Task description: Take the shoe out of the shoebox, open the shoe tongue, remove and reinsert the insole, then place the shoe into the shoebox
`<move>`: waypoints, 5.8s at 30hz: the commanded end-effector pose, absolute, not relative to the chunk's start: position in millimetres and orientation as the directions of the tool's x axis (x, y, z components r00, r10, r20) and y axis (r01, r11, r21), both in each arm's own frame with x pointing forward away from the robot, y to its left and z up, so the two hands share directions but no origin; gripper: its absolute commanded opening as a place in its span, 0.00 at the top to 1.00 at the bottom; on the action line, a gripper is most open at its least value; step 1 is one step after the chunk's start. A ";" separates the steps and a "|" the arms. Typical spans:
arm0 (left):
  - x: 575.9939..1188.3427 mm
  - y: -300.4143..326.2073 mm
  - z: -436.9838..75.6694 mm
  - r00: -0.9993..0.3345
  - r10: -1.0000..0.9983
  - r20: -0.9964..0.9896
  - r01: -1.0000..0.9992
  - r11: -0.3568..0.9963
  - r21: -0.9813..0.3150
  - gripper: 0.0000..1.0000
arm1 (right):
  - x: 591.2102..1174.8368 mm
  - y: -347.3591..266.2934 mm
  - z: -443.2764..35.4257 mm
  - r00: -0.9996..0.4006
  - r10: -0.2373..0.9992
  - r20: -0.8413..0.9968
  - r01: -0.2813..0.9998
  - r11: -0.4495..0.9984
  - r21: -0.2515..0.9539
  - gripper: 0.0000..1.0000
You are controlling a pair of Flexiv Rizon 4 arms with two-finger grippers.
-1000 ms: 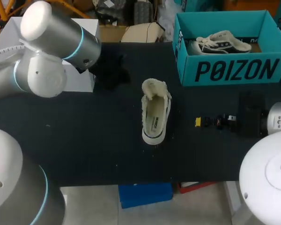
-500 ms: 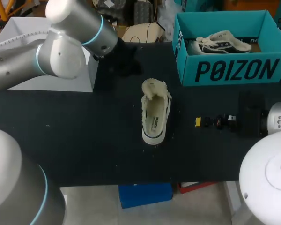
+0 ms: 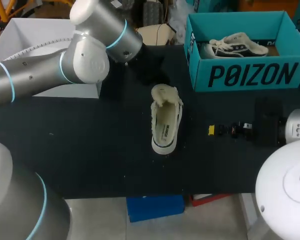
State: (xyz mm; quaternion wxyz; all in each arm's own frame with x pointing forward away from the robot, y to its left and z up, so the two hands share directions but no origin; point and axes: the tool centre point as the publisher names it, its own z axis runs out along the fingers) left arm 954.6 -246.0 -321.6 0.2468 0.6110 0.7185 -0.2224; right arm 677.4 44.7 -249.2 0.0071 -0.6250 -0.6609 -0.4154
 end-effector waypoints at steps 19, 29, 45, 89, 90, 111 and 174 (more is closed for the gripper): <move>887.2 -238.1 -356.1 -0.094 0.849 -0.520 0.995 0.094 -0.027 1.00 | 678.2 43.5 -248.7 -0.218 0.818 0.532 0.837 -0.124 0.533 0.00; 889.0 -244.4 -369.7 -0.076 0.881 -0.468 0.997 0.072 -0.027 1.00 | 678.2 43.5 -248.7 -0.218 0.818 0.532 0.837 -0.124 0.533 0.00; 882.5 -269.5 -377.1 0.003 0.901 -0.433 0.999 -0.019 -0.032 1.00 | 678.2 43.5 -248.7 -0.218 0.818 0.532 0.837 -0.124 0.533 0.00; 867.0 -186.8 -312.8 0.049 0.944 -0.326 0.994 -0.013 0.113 0.60 | 678.2 43.5 -248.7 -0.218 0.818 0.532 0.837 -0.124 0.533 0.00; 867.1 -186.8 -312.6 0.058 0.945 -0.321 0.993 -0.022 0.113 0.58 | 678.2 43.5 -248.7 -0.218 0.818 0.532 0.837 -0.124 0.533 0.00; 860.5 -203.9 -361.0 0.123 0.976 -0.181 0.990 -0.109 0.086 0.63 | 678.2 43.5 -248.7 -0.218 0.818 0.532 0.837 -0.124 0.533 0.00; 875.6 -133.0 -180.0 -0.156 0.941 -0.302 0.868 0.276 0.412 1.00 | 678.2 43.5 -248.7 -0.218 0.818 0.532 0.837 -0.124 0.533 0.00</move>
